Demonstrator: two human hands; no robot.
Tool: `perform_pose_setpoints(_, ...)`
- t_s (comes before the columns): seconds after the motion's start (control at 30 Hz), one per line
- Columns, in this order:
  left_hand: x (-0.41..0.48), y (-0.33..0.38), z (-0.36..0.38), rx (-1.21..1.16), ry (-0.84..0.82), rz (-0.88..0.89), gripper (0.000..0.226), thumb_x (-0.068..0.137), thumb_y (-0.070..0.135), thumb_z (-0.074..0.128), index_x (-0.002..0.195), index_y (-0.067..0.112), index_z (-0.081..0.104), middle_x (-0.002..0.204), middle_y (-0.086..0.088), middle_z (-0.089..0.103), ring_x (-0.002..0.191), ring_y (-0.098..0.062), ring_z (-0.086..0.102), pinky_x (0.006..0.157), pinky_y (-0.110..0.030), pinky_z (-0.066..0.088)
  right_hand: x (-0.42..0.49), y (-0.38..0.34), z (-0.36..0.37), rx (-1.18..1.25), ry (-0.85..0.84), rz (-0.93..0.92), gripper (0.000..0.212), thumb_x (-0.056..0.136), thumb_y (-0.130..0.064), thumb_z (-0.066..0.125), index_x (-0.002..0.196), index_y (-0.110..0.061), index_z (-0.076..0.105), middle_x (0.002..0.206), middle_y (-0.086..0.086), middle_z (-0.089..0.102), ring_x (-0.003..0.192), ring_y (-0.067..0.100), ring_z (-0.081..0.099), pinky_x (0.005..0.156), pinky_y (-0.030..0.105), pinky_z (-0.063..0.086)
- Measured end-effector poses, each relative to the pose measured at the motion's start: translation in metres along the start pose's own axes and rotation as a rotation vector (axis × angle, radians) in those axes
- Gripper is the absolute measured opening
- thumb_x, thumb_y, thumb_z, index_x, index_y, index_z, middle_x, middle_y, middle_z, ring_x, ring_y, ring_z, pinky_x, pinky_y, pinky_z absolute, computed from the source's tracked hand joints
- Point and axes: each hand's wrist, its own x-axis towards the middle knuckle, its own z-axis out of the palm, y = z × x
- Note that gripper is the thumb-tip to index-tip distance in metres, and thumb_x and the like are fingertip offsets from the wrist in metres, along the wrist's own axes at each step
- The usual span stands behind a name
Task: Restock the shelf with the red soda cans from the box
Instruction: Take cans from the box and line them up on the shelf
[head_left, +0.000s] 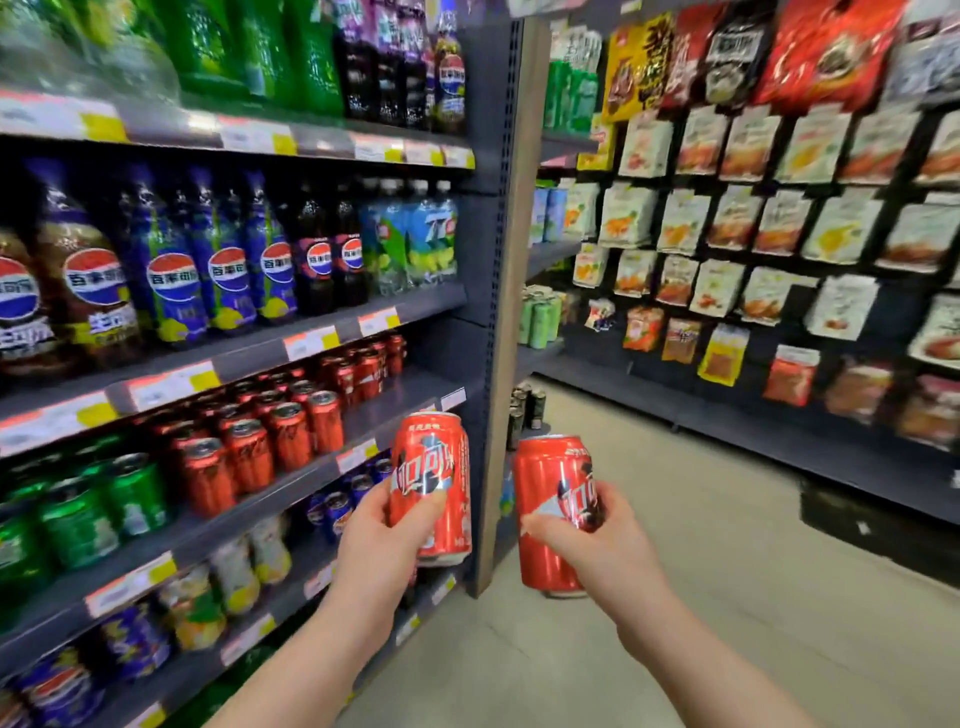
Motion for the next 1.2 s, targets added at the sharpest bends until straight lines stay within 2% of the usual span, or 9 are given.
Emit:
perform_pose_setpoints(0.1, 0.056, -0.007, 0.011, -0.007, -0.008, -0.009, 0.023, 0.082, 0.021, 0.069, 0.103, 0.022, 0.061, 0.094, -0.004, 0.073, 0.084, -0.023, 0.071, 0.077, -0.041, 0.056, 0.055, 0.0, 0.006, -0.027, 0.013, -0.002, 0.036, 0.07, -0.015, 0.078, 0.086, -0.028, 0.049, 0.09, -0.003, 0.063, 0.083, 0.015, 0.064, 0.074, 0.033, 0.054)
perform_pose_setpoints(0.23, 0.132, -0.005, 0.017, 0.006, -0.017, -0.013, 0.053, 0.058, 0.04, 0.072, 0.107, 0.025, 0.061, 0.091, 0.001, 0.074, 0.081, -0.018, 0.072, 0.074, -0.038, 0.055, 0.139, -0.006, 0.024, -0.021, 0.013, -0.005, 0.032, 0.073, -0.011, 0.076, 0.088, -0.025, 0.051, 0.085, -0.004, 0.063, 0.078, 0.013, 0.063, 0.066, 0.027, 0.051)
perform_pose_setpoints(0.33, 0.185, -0.005, 0.011, 0.0, 0.008, 0.0, 0.035, 0.077, 0.021, 0.074, 0.109, 0.021, 0.059, 0.09, 0.001, 0.071, 0.073, -0.012, 0.071, 0.062, -0.027, 0.054, 0.193, -0.01, 0.046, -0.011, -0.006, -0.001, 0.039, 0.067, -0.018, 0.081, 0.092, -0.025, 0.053, 0.089, -0.001, 0.064, 0.08, 0.015, 0.064, 0.064, 0.027, 0.05)
perform_pose_setpoints(0.47, 0.24, -0.012, 0.001, 0.006, 0.073, -0.003, 0.024, 0.085, 0.005, 0.063, 0.09, 0.027, 0.057, 0.082, 0.004, 0.07, 0.06, -0.005, 0.067, 0.044, -0.013, 0.047, 0.255, -0.009, 0.074, -0.023, -0.081, 0.023, 0.058, 0.055, -0.027, 0.081, 0.106, -0.018, 0.054, 0.097, 0.005, 0.065, 0.085, 0.018, 0.065, 0.063, 0.027, 0.051)
perform_pose_setpoints(0.63, 0.286, -0.025, -0.007, 0.022, 0.168, -0.017, 0.028, 0.082, 0.01, 0.069, 0.096, 0.03, 0.056, 0.091, 0.006, 0.068, 0.07, -0.005, 0.069, 0.054, -0.018, 0.052, 0.321, -0.002, 0.102, -0.074, -0.164, 0.047, 0.071, 0.046, -0.037, 0.075, 0.111, -0.02, 0.054, 0.098, 0.002, 0.068, 0.088, 0.019, 0.067, 0.081, 0.041, 0.057)
perform_pose_setpoints(0.73, 0.309, -0.035, -0.007, 0.055, 0.235, -0.027, 0.028, 0.078, 0.017, 0.074, 0.093, 0.034, 0.056, 0.099, 0.003, 0.068, 0.088, -0.016, 0.068, 0.069, -0.029, 0.052, 0.363, 0.007, 0.112, -0.066, -0.256, 0.043, 0.058, 0.064, -0.026, 0.081, 0.112, -0.017, 0.051, 0.098, 0.0, 0.065, 0.086, 0.016, 0.065, 0.071, 0.031, 0.054)
perform_pose_setpoints(0.87, 0.341, -0.052, 0.004, 0.082, 0.356, -0.05, 0.034, 0.08, 0.019, 0.07, 0.11, 0.027, 0.055, 0.105, 0.0, 0.068, 0.093, -0.019, 0.067, 0.076, -0.033, 0.054, 0.42, 0.021, 0.118, -0.061, -0.38, 0.047, 0.05, 0.074, -0.024, 0.076, 0.115, -0.02, 0.048, 0.096, -0.004, 0.062, 0.084, 0.012, 0.063, 0.062, 0.024, 0.048)
perform_pose_setpoints(1.03, 0.382, -0.074, 0.047, 0.042, 0.512, -0.054, 0.036, 0.082, 0.021, 0.069, 0.116, 0.021, 0.055, 0.103, -0.001, 0.069, 0.09, -0.018, 0.068, 0.07, -0.029, 0.053, 0.501, 0.032, 0.106, -0.126, -0.53, 0.034, 0.052, 0.073, -0.024, 0.077, 0.116, -0.018, 0.049, 0.099, -0.003, 0.063, 0.086, 0.013, 0.064, 0.065, 0.025, 0.049)
perform_pose_setpoints(1.2, 0.411, -0.085, 0.087, 0.013, 0.636, -0.045, 0.023, 0.082, 0.017, 0.069, 0.096, 0.029, 0.056, 0.099, 0.002, 0.069, 0.088, -0.014, 0.066, 0.065, -0.024, 0.049, 0.57, 0.033, 0.107, -0.188, -0.67, -0.012, 0.046, 0.075, -0.026, 0.075, 0.111, -0.021, 0.047, 0.097, -0.007, 0.059, 0.08, 0.005, 0.058, 0.057, 0.019, 0.042)
